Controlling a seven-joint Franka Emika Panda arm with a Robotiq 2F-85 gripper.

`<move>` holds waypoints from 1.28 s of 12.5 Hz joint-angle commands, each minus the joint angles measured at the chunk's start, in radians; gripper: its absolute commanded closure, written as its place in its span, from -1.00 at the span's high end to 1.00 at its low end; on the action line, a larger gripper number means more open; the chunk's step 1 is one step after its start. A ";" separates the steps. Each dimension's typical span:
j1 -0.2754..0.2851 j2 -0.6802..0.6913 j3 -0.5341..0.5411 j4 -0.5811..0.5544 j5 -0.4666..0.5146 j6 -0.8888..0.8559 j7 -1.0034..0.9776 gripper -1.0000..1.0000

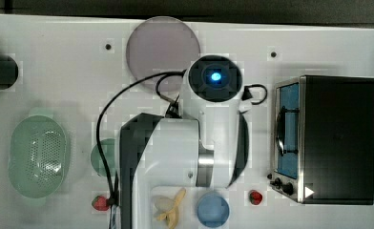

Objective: Pick Ketchup from the table and place it in strainer.

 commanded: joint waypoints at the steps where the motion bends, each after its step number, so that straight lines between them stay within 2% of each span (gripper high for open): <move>1: -0.004 -0.012 0.006 -0.091 0.007 0.111 -0.340 1.00; 3: -0.003 0.013 0.014 -0.157 0.007 0.224 -0.432 1.00; 7: 0.005 0.107 0.015 -0.239 -0.007 0.406 -0.445 1.00; 10: 0.010 0.207 0.016 -0.242 -0.071 0.523 -0.445 1.00; 16: 0.021 0.350 0.018 -0.249 -0.071 0.649 -0.445 1.00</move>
